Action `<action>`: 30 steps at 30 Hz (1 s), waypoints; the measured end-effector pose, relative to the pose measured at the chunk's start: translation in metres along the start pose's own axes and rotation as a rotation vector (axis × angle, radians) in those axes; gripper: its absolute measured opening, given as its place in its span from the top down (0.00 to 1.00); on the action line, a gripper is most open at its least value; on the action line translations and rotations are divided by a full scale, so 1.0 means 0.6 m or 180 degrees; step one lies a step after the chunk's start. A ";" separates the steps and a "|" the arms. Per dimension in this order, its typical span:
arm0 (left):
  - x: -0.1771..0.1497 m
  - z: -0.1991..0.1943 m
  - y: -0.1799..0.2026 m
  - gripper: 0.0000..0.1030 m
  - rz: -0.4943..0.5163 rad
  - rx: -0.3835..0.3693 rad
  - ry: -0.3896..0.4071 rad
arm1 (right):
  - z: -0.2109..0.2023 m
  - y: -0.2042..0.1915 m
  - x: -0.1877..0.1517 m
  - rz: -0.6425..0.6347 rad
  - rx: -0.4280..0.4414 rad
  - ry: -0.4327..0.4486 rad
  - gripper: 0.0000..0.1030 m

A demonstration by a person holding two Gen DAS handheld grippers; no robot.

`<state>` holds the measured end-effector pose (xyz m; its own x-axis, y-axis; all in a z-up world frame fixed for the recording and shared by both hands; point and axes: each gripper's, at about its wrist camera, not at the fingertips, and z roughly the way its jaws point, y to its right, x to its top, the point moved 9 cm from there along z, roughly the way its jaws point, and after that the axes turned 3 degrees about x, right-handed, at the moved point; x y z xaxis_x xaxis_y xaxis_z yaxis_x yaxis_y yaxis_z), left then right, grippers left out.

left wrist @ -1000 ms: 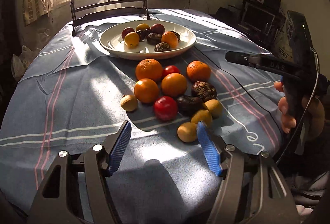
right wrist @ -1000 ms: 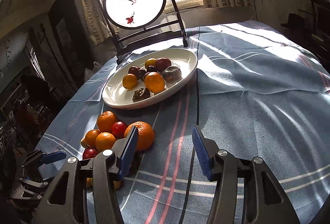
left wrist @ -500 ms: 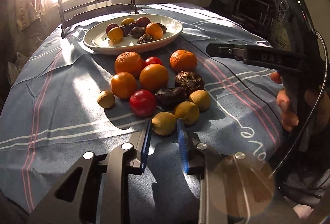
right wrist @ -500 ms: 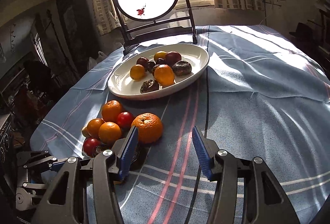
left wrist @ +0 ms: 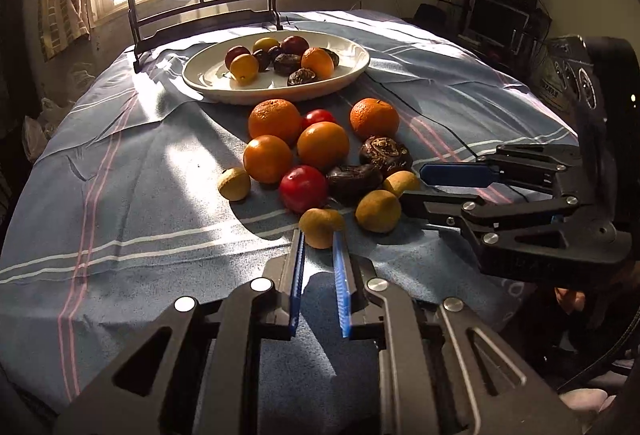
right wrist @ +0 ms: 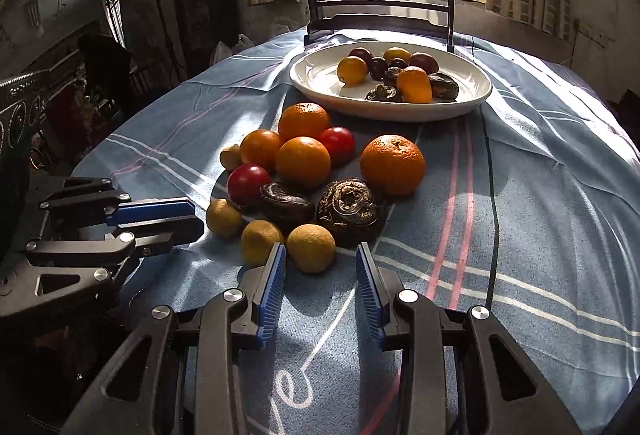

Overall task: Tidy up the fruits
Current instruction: 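Grasp a yellow lemon with left tool while right tool grasps another lemon, then set the lemon on the plate with left tool while right tool releases its lemon there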

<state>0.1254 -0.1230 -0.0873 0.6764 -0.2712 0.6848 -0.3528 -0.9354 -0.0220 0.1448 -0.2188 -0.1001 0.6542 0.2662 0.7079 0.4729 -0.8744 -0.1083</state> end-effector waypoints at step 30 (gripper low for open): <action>0.056 -0.029 -0.048 0.75 -0.0338 -0.0043 0.0371 | -0.064 0.053 0.053 0.0524 0.0305 0.0509 0.76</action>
<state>0.1469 -0.1014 -0.0511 0.6310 -0.1421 0.7626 -0.2926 -0.9541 0.0643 0.1578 -0.2541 -0.0544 0.6290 0.0490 0.7759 0.4265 -0.8561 -0.2917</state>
